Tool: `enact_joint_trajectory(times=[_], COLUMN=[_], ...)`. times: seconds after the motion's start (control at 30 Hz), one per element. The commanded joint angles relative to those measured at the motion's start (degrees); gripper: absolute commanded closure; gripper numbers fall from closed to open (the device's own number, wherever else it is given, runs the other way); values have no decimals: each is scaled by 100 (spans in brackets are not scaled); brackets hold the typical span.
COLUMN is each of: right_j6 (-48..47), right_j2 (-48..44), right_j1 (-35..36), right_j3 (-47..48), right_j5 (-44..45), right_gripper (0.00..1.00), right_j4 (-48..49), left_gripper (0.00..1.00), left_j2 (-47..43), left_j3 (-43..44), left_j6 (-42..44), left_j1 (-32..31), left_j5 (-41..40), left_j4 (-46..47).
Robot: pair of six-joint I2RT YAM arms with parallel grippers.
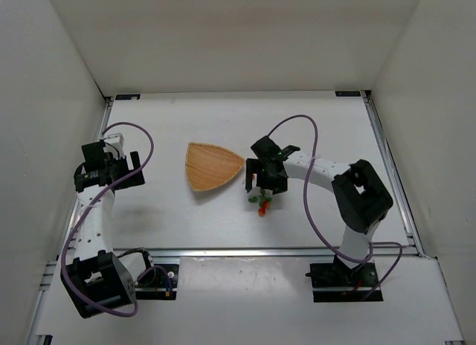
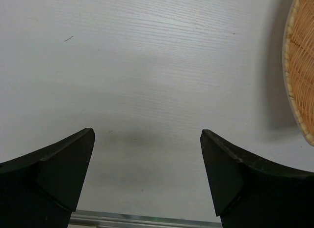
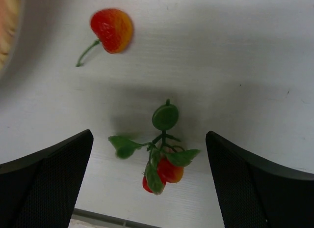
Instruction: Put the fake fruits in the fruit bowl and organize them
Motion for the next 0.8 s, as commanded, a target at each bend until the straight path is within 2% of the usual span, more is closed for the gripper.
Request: enact_joint_trajectory(times=[0.0,0.1,0.23,0.3,0.33,0.43,0.47,0.57,0.67,0.77], right_j6=[236,236,402,403,403,403,403,351,298,184], right_j2=[24,77,218,218,218,218,218,148,-107,-528], right_j1=[198,461,515,515,567,567,567,567,567,567], right_j3=[73,-121,-183,-235,-235,-235,-235,-113,36,387], right_j5=[-64,-125,-126,-126,-126,-64,-64,-64,-12,-12], right_gripper=[0,9,34,41,50,66,75,90,99,100], right_j4=[-279,-174,-173,-173,-173,-173,-173,-173,-287,-358], left_gripper=[0,0,0,0,0,0,0,0,0,0], left_j2=[-138,-86,-85,-85,-85,-85,-85,-85,-85,-85], left_j3=[23,23,23,23,23,23,23,23,23,-29], left_j6=[81,81,81,81,81,81,81,81,81,81], left_j1=[12,12,12,12,12,12,12,12,12,12], left_j5=[-3,-3,49,49,49,49,49,49,49,49], left_j4=[-18,-18,-18,-18,-18,-18,-18,-18,-18,-18])
